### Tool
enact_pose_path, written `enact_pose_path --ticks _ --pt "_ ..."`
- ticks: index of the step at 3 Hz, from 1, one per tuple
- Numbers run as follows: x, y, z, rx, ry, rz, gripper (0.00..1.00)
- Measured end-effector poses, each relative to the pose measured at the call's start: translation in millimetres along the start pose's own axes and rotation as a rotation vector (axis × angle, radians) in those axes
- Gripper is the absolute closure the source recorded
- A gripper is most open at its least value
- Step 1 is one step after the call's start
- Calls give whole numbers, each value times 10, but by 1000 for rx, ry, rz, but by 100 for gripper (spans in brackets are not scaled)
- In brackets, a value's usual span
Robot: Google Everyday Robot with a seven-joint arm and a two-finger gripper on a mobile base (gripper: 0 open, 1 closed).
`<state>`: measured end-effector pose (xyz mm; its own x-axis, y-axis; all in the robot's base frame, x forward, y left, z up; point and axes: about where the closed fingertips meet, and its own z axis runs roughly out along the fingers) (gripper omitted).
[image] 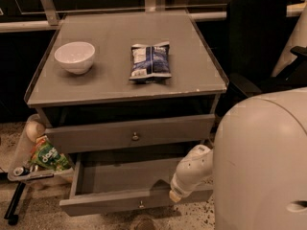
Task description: Open middle drawer
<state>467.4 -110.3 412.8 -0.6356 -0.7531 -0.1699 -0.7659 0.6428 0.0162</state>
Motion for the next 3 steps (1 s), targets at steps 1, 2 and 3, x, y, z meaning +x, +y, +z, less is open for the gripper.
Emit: enact_pose_path --ticks 1,2,3 --pt "70 60 7 -6 8 10 100" --pt "68 61 -3 -6 8 10 100" --pt "115 93 6 -8 14 22 100"
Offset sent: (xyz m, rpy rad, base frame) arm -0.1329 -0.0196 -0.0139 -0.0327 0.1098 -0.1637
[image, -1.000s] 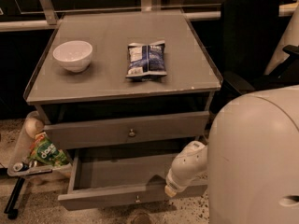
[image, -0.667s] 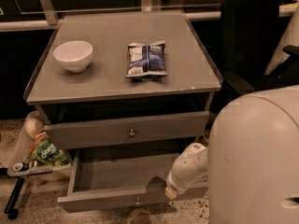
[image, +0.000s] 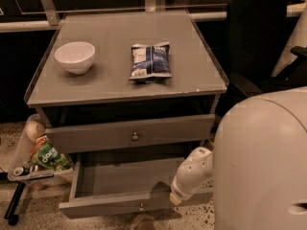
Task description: Open middle drawer
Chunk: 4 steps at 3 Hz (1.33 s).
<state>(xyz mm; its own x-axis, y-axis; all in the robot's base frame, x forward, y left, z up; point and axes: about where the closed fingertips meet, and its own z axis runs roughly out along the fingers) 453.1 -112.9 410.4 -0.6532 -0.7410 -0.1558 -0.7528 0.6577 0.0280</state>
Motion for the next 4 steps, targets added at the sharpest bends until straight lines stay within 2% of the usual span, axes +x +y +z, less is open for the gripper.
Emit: enact_pose_path --ticks 4 --pt "24 50 -7 -8 5 24 100"
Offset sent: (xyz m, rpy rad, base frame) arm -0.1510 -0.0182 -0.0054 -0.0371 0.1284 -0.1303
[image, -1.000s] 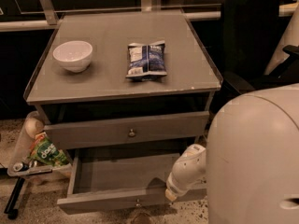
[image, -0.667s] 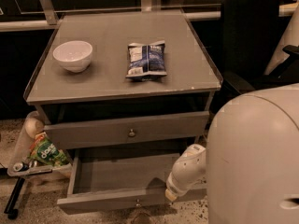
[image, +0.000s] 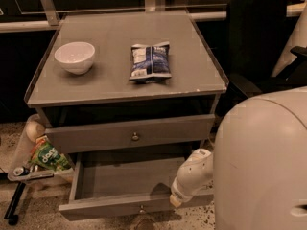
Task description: Open middle drawer
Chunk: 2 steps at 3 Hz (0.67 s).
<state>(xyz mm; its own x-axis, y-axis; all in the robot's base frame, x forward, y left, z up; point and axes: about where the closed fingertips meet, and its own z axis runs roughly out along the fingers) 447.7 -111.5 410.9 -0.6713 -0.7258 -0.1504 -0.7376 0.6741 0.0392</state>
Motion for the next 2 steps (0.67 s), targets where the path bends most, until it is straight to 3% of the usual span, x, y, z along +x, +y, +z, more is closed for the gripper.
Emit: enact_pose_path --ticks 2 --pt "10 13 -5 -2 3 13 100"
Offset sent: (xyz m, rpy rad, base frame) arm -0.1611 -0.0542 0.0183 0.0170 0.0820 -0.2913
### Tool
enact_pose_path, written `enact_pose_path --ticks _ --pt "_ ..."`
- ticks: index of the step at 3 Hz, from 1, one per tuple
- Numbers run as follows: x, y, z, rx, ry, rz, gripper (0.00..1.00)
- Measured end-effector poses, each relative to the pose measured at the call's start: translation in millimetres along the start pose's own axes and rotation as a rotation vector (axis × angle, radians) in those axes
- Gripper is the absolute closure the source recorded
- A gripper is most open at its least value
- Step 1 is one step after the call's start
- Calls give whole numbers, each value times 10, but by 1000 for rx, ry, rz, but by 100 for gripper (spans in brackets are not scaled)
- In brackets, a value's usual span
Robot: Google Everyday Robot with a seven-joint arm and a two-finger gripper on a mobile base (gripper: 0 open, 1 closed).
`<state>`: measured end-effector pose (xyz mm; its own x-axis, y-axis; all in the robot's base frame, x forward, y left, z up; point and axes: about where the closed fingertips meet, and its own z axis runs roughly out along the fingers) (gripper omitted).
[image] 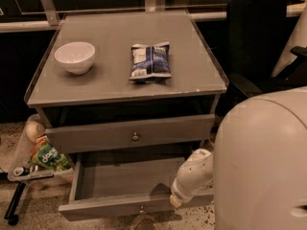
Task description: Open middle drawer
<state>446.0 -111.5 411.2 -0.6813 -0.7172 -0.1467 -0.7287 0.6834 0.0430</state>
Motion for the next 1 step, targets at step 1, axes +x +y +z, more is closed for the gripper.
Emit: enact_pose_path --ticks 1 --pt "-1 0 0 0 0 0 82"
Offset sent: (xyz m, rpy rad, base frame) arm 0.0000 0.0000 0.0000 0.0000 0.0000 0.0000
